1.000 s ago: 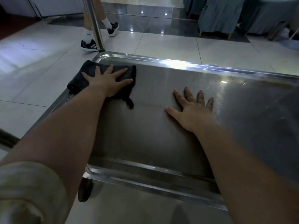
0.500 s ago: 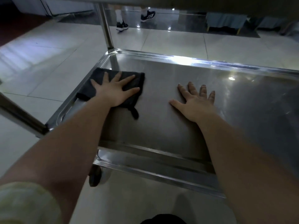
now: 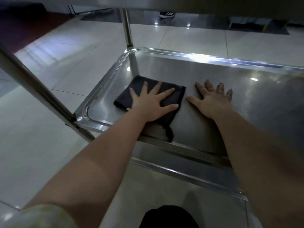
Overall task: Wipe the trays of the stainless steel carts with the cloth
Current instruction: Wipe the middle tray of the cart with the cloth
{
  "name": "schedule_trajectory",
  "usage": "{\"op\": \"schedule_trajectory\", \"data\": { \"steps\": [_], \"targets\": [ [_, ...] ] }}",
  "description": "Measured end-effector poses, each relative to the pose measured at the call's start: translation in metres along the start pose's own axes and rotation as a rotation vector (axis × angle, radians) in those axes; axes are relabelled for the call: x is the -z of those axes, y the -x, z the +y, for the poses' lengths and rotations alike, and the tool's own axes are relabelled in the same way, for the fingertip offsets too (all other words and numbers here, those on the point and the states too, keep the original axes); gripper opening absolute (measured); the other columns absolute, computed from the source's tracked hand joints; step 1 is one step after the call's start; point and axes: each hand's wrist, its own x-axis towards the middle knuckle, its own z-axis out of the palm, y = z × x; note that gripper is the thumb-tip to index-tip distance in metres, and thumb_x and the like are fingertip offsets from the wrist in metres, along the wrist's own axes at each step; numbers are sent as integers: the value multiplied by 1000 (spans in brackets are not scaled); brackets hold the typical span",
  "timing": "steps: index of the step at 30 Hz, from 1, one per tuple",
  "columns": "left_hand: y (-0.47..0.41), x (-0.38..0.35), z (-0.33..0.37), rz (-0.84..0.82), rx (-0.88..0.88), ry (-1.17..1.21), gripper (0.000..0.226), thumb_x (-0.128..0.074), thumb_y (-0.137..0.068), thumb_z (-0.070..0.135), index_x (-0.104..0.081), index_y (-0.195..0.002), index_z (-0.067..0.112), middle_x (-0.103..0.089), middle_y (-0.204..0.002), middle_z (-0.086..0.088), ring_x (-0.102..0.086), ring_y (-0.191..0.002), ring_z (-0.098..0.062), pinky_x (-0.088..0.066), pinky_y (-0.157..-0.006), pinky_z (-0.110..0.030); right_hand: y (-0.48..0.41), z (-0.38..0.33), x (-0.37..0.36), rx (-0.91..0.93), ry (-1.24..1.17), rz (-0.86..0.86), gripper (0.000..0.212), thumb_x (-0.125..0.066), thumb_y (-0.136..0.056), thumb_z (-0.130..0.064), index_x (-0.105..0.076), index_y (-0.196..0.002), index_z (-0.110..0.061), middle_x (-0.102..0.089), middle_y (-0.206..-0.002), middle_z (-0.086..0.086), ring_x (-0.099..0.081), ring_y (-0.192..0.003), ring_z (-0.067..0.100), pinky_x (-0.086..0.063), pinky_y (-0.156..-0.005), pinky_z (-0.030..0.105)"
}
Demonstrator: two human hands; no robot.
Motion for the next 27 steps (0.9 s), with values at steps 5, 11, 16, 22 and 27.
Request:
{"op": "schedule_trajectory", "data": {
  "steps": [5,11,16,22,27],
  "targets": [
    [40,11,-107,-24,276,-35,80,-1,-61,99,7,-136,72,9,-163,15,10,-149,-33,8,-106,-75,0,-3,1,-9,-14,-16,84,-18,-79,-88,0,-151,-49,5,-164,-8,10,-149,33,11,-114,60],
    [49,11,-111,-25,263,-32,77,4,-60,99,13,-133,74,9,-163,14,12,-149,-34,11,-106,-74,39,-11,6,25,-42,13,64,-29,-96,-65,-15,-153,-39,-12,-164,-3,-10,-148,34,-5,-114,65],
    [51,15,-103,-72,284,-44,83,6,-59,98,14,-136,70,13,-163,11,15,-148,-37,11,-105,-76,96,-9,-20,48,66,-19,61,-1,-94,-64,8,-152,-45,8,-164,-4,7,-149,38,5,-116,59],
    [58,3,3,-121,95,-9,87,-1,-61,99,12,-140,65,15,-163,7,18,-144,-46,12,-100,-79,96,-14,-18,34,81,28,60,-5,-97,-62,5,-153,-43,5,-164,-5,5,-149,38,4,-117,60],
    [74,-8,58,-88,44,48,88,-12,-64,98,3,-143,63,11,-164,9,18,-146,-40,16,-101,-77,99,-9,-16,35,21,56,60,-12,-97,-61,-2,-153,-44,-2,-164,-7,2,-149,35,1,-118,58]
  ]
}}
